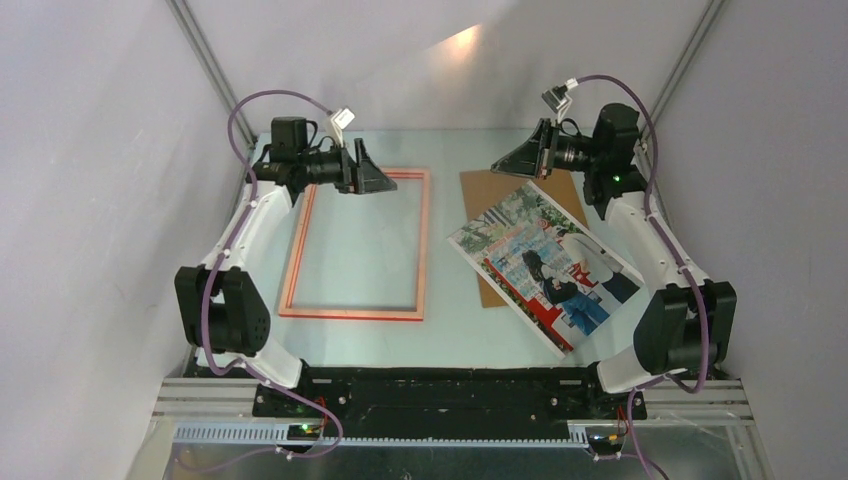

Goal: Put the photo into the frame
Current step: Pick up the photo frame item at the center of the board.

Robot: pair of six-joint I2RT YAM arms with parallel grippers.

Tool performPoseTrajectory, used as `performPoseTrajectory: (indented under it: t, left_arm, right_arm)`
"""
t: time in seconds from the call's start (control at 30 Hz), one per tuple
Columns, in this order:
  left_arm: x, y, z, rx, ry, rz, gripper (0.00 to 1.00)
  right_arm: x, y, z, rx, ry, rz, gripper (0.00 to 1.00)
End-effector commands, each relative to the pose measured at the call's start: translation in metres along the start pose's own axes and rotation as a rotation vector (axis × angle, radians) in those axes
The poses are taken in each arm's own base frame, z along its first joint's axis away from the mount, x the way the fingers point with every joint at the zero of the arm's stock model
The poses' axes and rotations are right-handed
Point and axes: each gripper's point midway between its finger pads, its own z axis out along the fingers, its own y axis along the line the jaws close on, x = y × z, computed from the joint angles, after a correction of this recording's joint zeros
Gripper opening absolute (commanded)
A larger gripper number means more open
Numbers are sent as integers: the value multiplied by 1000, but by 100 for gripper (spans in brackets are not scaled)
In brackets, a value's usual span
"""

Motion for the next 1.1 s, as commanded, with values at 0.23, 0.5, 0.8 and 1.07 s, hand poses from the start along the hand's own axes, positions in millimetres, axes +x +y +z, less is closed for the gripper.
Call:
performPoseTrajectory:
  t: [0.23,0.5,0.8,1.07]
  left_arm:
    - [-19,-36,-2,188,-46,4,86]
    - [-15,-46,-7,205,-50,-41,72]
    - [-14,-53,-10,234,-50,-57,54]
    - [-17,-65,-14,271,-48,-73,45]
  right_arm:
    - [7,10,3,-33,-57,-72,0]
    - [18,-12,13,31,-92,-51,0]
    - [32,-37,19,76,-105,-23,0]
    - [46,-61,22,95,-98,14,0]
